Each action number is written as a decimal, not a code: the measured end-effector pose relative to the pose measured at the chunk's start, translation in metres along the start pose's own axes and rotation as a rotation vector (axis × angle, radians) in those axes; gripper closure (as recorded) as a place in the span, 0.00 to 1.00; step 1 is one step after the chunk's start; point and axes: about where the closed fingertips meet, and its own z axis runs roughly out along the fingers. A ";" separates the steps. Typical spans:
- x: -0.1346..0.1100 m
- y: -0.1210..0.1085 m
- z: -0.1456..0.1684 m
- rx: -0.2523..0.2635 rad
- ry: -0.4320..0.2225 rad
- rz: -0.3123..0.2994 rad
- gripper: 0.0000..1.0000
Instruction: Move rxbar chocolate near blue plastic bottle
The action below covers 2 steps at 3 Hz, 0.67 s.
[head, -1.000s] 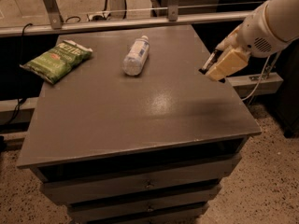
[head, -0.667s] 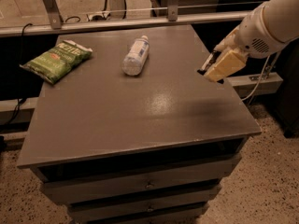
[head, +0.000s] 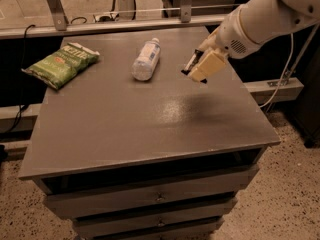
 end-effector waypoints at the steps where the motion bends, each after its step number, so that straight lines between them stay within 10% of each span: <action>1: -0.022 -0.009 0.043 -0.030 -0.048 -0.011 1.00; 2: -0.028 -0.010 0.085 -0.069 -0.072 0.002 1.00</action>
Offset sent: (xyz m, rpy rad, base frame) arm 0.0826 0.0845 -0.0730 0.1141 0.0551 0.0842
